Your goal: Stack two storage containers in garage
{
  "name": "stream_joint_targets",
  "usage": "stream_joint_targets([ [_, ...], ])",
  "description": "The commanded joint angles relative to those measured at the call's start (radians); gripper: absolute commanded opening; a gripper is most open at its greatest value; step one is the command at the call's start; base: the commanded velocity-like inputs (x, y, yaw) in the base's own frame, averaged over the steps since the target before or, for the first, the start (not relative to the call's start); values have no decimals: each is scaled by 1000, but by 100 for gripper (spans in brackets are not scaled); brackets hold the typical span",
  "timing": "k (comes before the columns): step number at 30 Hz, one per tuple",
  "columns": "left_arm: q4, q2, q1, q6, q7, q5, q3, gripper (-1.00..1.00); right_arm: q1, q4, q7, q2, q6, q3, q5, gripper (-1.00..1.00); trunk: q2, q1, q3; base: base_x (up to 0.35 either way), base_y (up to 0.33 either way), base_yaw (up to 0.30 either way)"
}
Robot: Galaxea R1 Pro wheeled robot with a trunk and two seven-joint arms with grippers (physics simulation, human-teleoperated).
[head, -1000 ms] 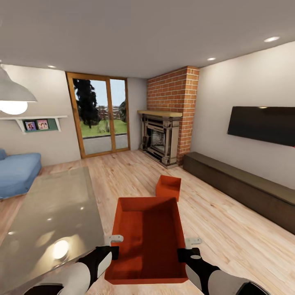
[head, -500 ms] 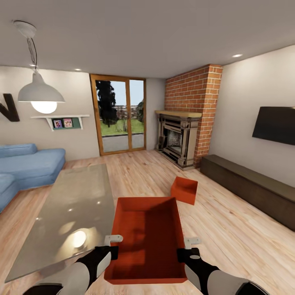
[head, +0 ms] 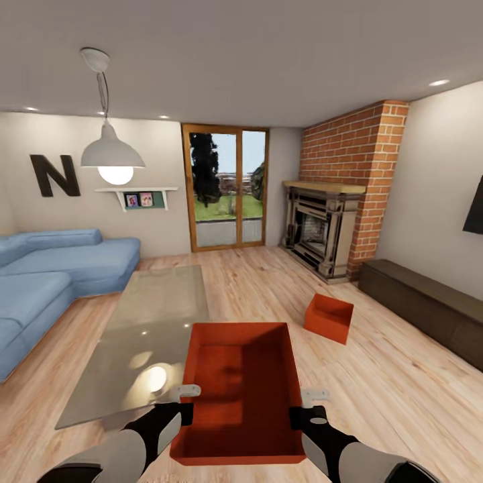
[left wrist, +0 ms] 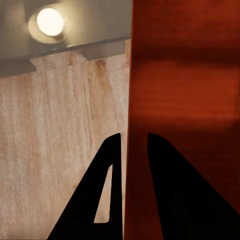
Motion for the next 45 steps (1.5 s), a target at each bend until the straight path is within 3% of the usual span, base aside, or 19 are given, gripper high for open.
stream_joint_targets([
  [1,-3,2,0,7,31,-18,-3,-100,0,3,-6,-12,-7,4,-16,-100,-1,0,0,0,0,283],
  [45,-3,2,0,7,31,-18,-3,-100,0,3,-6,-12,-7,4,-16,-100,-1,0,0,0,0,283],
])
